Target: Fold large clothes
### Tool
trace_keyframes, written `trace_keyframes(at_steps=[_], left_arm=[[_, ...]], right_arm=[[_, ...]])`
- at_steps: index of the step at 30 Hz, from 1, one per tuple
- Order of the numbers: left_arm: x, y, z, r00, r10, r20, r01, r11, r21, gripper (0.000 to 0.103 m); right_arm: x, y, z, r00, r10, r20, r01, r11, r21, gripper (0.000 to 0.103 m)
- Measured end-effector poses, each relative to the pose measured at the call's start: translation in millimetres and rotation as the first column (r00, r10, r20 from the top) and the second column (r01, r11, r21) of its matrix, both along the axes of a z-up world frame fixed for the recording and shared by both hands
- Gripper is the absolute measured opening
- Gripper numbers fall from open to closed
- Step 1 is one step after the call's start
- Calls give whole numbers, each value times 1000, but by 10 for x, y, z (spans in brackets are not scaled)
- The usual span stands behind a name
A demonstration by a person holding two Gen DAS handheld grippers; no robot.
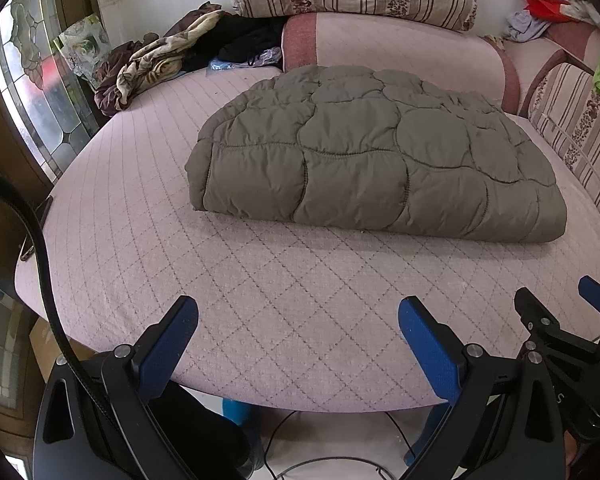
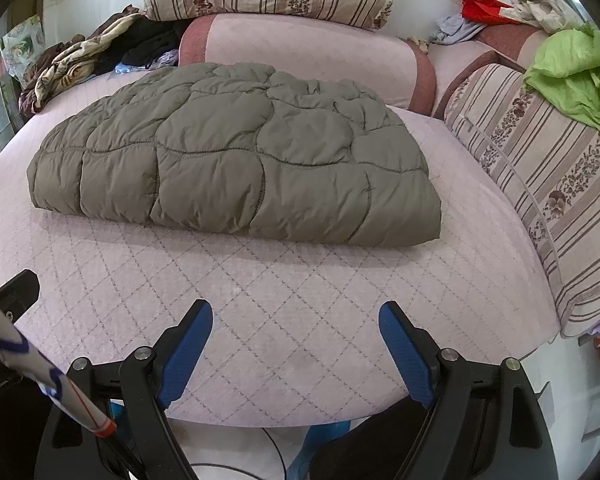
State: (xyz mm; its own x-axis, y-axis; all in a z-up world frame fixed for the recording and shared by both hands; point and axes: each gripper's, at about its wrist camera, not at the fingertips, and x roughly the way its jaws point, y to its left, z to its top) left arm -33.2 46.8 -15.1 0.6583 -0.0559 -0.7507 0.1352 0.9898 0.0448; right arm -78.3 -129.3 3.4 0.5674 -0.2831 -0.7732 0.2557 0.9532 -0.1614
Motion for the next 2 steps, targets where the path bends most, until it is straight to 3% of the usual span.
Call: trace_keyframes(at_steps=[2], left_arm=[[-7,-3,-1,1000,-4,1,4,1000,2,100]], right_arm=[[-1,2,-1,1000,1,0,-1,1000,3,89]])
